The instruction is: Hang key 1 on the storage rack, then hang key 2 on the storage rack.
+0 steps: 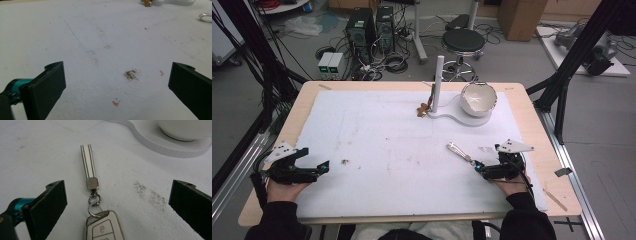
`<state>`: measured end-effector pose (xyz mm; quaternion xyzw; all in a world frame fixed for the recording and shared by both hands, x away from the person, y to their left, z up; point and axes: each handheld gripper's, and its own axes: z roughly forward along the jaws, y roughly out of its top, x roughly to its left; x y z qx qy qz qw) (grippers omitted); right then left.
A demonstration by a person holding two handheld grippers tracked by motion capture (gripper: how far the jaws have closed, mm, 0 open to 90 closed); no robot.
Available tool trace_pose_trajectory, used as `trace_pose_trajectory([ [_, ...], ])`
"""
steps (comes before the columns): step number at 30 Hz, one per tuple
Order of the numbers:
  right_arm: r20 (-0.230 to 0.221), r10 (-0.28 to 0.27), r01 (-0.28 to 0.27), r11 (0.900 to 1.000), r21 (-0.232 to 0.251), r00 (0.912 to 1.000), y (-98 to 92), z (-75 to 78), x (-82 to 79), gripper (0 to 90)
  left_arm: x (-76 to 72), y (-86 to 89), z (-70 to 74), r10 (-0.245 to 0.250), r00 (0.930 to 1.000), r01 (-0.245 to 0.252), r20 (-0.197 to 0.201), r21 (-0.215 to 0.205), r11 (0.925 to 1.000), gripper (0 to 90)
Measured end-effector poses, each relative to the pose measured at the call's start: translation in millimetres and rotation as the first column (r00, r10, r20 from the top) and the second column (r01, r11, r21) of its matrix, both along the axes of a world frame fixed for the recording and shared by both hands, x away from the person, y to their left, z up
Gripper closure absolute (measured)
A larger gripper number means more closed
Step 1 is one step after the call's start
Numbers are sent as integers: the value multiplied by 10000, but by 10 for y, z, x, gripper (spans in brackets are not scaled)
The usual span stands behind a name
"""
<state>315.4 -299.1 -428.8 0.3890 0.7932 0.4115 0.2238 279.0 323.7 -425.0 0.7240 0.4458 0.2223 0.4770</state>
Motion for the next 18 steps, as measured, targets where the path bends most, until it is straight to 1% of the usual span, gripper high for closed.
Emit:
trace_pose_trajectory([
  [1, 0, 0, 0, 10000, 0, 10000, 0, 0, 0, 6, 0, 0, 0, 0, 10000, 0, 0, 0, 10000, 17],
  [2, -67, 132, -132, 9998, -125, 9999, 46, 14, 27, 6, -4, 8, -1, -5, 10000, 6, 23, -48, 10000, 17],
  [4, -34, 263, -264, 9991, -326, 9996, 108, 28, 58, 6, -5, 9, -4, -33, 10000, 33, 35, -40, 10000, 17],
  [5, -34, 263, -264, 9991, -326, 9996, 108, 28, 58, 6, -5, 9, -4, -33, 10000, 33, 35, -40, 10000, 17],
  [8, -27, 427, -428, 9978, -510, 9991, 199, 56, 91, 6, -10, 10, -9, -78, 10000, 78, 3, -43, 10000, 17],
  [13, 4, 568, -567, 9966, -591, 9984, 257, 60, 121, 6, -32, 20, -4, -49, 10000, 49, 52, -70, 10000, 17],
  [18, -92, 768, -773, 9946, -688, 9970, 348, 54, 189, 6, -45, 33, -5, 5, 10000, -4, 54, -83, 10000, 17],
])
